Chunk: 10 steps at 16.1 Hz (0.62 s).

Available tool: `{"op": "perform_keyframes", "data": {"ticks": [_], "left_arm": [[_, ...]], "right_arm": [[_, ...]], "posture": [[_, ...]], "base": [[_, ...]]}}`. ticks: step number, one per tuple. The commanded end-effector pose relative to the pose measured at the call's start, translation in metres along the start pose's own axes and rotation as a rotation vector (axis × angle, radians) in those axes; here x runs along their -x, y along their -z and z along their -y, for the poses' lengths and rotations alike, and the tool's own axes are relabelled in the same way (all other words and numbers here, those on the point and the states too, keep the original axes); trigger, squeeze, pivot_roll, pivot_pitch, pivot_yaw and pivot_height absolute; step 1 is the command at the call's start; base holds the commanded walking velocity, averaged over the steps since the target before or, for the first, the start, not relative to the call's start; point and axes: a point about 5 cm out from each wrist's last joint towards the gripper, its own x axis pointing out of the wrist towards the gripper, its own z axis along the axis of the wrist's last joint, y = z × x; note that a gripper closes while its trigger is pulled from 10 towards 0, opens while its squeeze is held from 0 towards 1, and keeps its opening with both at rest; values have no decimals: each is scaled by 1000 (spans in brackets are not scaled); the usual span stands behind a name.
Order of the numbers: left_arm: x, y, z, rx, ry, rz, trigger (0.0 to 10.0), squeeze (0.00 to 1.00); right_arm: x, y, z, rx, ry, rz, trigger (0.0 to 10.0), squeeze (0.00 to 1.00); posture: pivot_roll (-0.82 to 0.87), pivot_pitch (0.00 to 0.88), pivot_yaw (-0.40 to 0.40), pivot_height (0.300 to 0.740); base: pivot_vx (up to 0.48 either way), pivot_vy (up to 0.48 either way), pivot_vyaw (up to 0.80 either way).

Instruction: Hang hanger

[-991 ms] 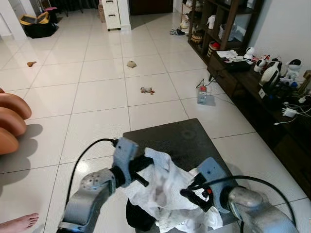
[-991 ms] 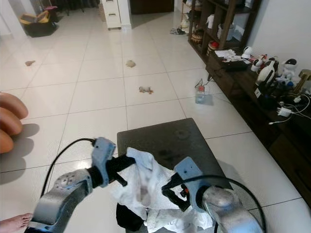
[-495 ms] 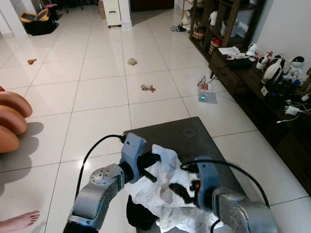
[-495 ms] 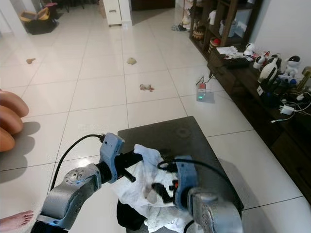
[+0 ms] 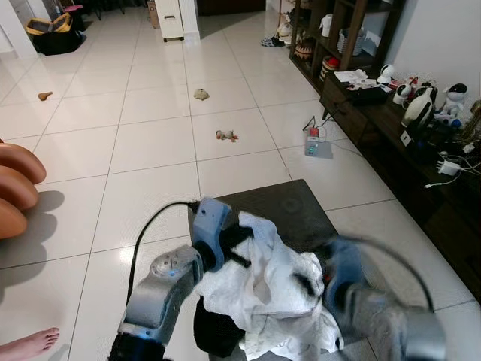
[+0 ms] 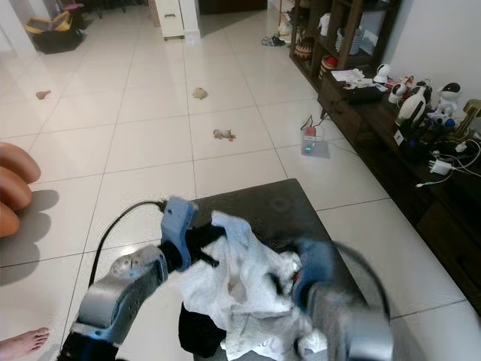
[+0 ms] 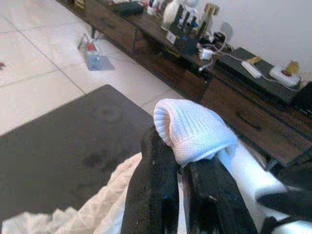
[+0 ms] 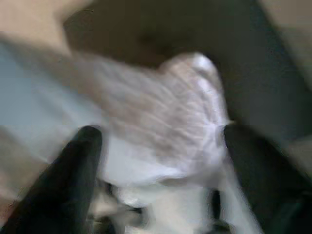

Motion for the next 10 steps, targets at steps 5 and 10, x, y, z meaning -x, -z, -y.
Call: {"op": "perform_keyframes", "data": {"ticks": [5,10], "left_arm": [[-7,-9,15,37,47,36,0,0],[-13,-20,27,77,105,78,0,0]], "right_arm": [[-7,12,-28,-110,-83,-56,10000,0],[-10,9,-34,27,-126,-14,10000,0]], "posture": [[-3,132,9,740],[-11,122,14,740]], "base": [[0,0,0],[0,0,0]]}}
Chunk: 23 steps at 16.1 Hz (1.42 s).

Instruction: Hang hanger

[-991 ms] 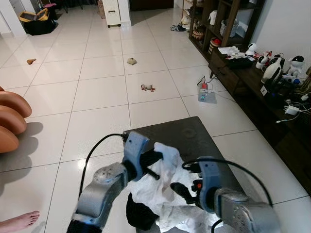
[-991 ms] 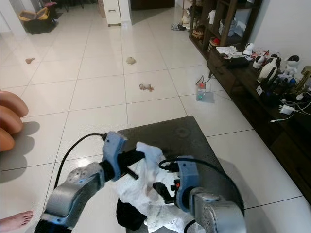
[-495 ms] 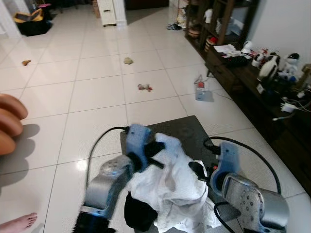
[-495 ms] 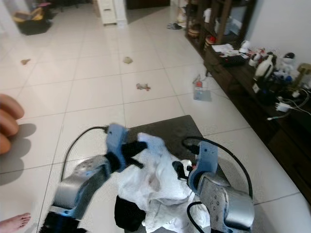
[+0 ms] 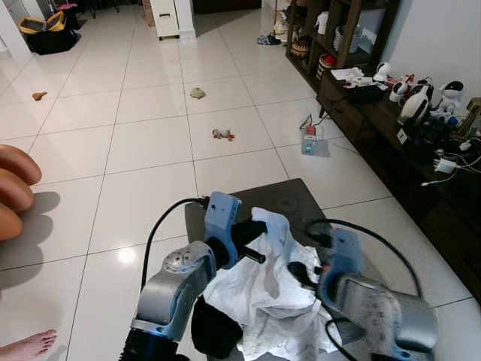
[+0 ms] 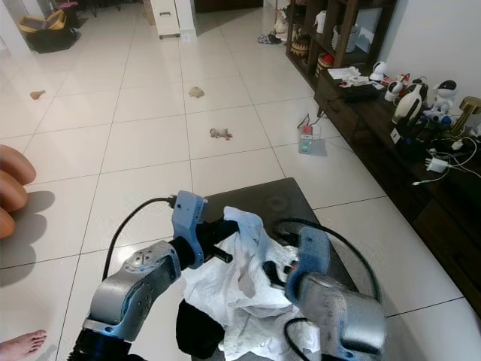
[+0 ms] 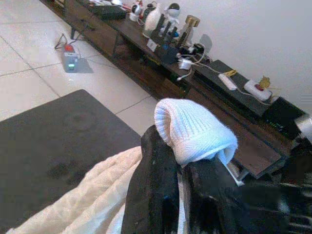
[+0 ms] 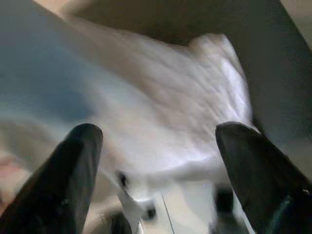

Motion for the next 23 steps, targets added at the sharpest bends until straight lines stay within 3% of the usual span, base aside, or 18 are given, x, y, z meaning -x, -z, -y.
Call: {"op": "perform_keyframes", "data": {"ticks": [1,2,3,6,9,12,14,20,23], "left_arm": [[-3,-15,8,-18,35,48,0,0],[-4,-15,8,-19,33,48,0,0],[-4,-15,9,-21,35,48,0,0],[-2,-15,9,-29,41,50,0,0],[0,-17,8,-29,39,62,0,0],[1,-22,4,-40,44,70,0,0],[1,-22,4,-41,49,66,0,0],[2,-26,7,-43,59,73,0,0],[3,-27,9,-44,60,71,0,0]], "right_arm": [[-3,-7,-12,126,-25,162,10000,0],[-3,-25,-9,371,15,379,10000,0],[-7,-25,-1,354,19,382,10000,0],[-16,-36,25,579,102,464,10000,0],[-19,-33,25,542,89,391,10000,0],[-16,-8,8,408,-42,226,10000,0],[-19,-5,9,425,-13,204,10000,0],[-31,-8,35,437,286,172,10000,0],[-31,-18,52,425,478,241,10000,0]], "posture": [[-12,120,15,740],[-12,120,15,740],[-13,115,16,740],[0,115,16,740],[-2,119,18,740],[-6,130,33,740],[-5,132,36,740],[13,123,36,740],[24,121,37,740]], "base": [[0,0,0],[0,0,0],[0,0,0],[0,0,0],[0,0,0],[0,0,0],[0,0,0],[0,0,0],[0,0,0]]}}
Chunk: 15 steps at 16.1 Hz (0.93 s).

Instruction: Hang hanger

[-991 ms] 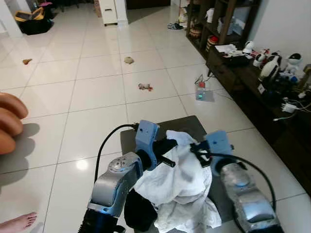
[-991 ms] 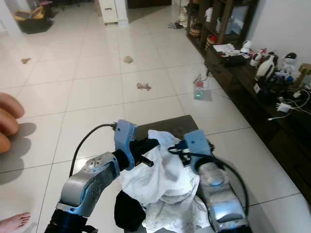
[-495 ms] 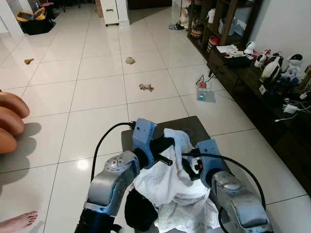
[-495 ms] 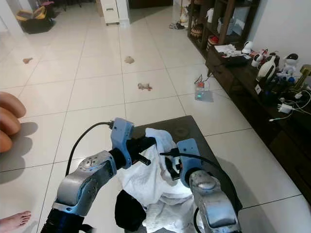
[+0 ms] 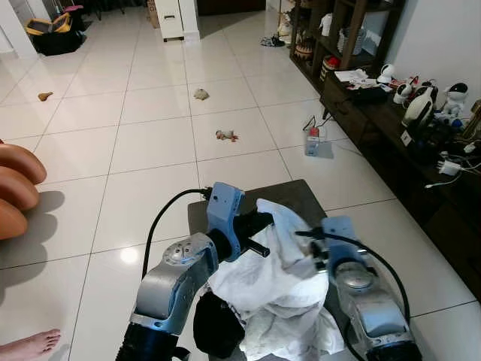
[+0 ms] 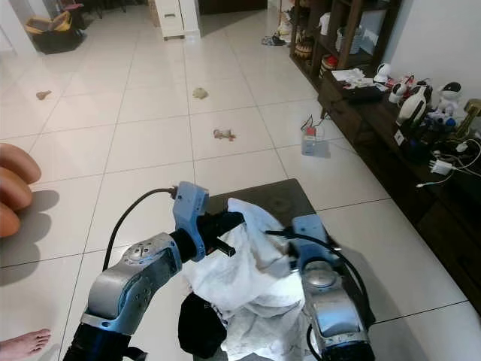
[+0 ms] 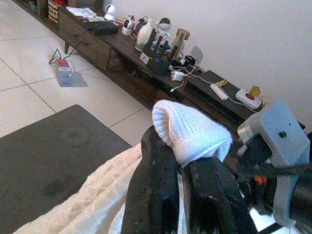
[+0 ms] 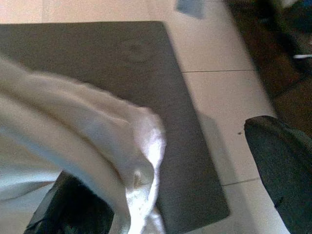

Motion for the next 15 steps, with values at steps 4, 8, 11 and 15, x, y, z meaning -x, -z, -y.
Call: {"op": "perform_keyframes", "data": {"ticks": [4,8,11,15], "left_arm": [[5,-6,1,-28,-6,8,0,0],[18,6,-5,-32,-32,-68,0,0],[39,22,-18,-31,-127,-160,0,0],[53,33,-9,-35,-63,-282,0,0]], "right_arm": [[0,-13,28,23,211,79,10000,0],[10,-17,32,85,229,99,10000,0],[12,-8,24,100,194,70,10000,0],[12,-10,22,96,184,79,10000,0]], "posture": [[19,123,38,740],[10,122,41,740],[17,126,41,740],[25,124,37,740]], "base": [[0,0,0],[0,0,0],[0,0,0],[0,0,0]]}}
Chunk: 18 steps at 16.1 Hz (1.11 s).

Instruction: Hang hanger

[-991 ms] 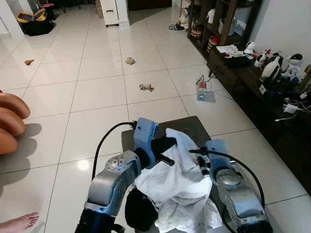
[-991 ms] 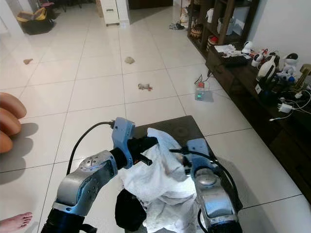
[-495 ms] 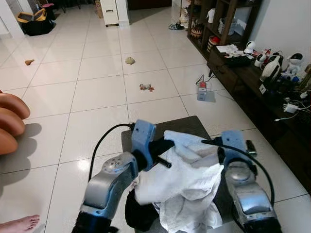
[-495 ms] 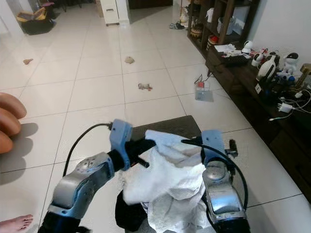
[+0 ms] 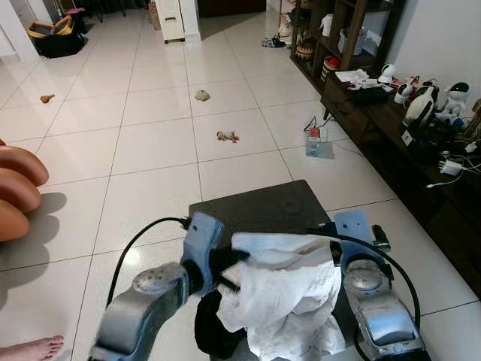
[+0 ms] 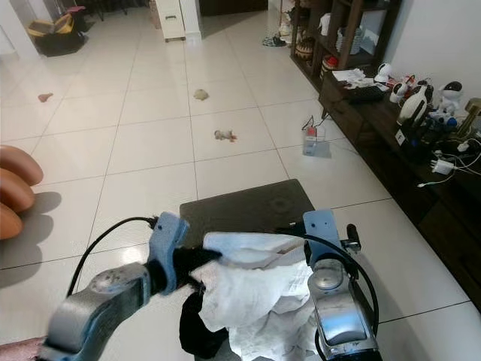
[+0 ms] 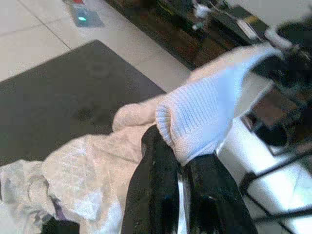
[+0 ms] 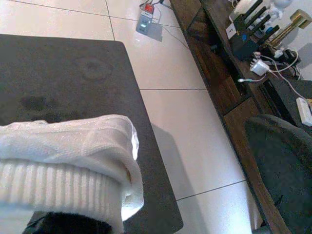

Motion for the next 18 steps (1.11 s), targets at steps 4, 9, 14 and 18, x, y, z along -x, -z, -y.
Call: {"op": "perform_keyframes", "data": {"ticks": [4,9,14,18], "left_arm": [[3,12,9,-27,35,-77,0,0],[0,11,15,-31,41,-77,0,0],[-2,12,16,-29,14,-68,0,0],[-1,13,11,-33,-25,-64,0,0]], "right_arm": [[1,-7,2,-25,-17,52,0,0],[4,-15,-8,-80,-132,141,0,0],[6,-9,-16,-30,-263,135,0,0],[6,-14,-12,-29,-265,160,0,0]], "posture": [[24,122,28,740],[24,122,12,740],[22,127,-9,740],[20,130,-14,740]], "base": [[0,0,0],[0,0,0],[0,0,0],[0,0,0]]}}
